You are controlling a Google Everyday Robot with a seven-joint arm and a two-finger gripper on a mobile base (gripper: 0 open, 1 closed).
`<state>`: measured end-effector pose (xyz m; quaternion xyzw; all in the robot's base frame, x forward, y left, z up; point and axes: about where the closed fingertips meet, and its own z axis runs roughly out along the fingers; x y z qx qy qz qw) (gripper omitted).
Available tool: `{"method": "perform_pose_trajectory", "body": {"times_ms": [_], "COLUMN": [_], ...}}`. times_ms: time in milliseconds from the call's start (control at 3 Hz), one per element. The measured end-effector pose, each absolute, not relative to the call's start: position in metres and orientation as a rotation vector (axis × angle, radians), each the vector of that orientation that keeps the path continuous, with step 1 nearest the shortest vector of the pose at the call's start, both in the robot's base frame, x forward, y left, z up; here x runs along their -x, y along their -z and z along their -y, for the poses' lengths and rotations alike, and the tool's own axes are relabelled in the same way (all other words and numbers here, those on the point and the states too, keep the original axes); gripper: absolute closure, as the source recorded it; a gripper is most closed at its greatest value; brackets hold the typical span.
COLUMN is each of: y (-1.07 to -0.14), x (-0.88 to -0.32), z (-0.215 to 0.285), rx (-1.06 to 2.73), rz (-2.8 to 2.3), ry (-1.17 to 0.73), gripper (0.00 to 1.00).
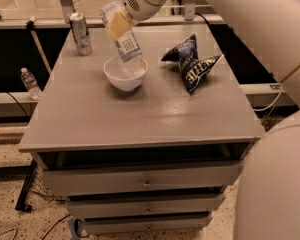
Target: Pick blue plastic bottle from white bowl and place on counter
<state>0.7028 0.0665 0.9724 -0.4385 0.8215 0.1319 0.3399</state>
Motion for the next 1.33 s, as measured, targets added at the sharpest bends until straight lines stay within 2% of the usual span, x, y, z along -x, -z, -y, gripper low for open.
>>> {"method": "perform_pose_trajectory", "body": {"times_ms": [667, 1333], "y": [-1.021, -1.045], "x": [-0.665, -0.642], "z": [-0.04, -0.033], "rx": [1.277, 1.435], "rz": [-1.992, -1.88], "ry": [-0.227, -0.165], "gripper": [1.0, 1.0]}}
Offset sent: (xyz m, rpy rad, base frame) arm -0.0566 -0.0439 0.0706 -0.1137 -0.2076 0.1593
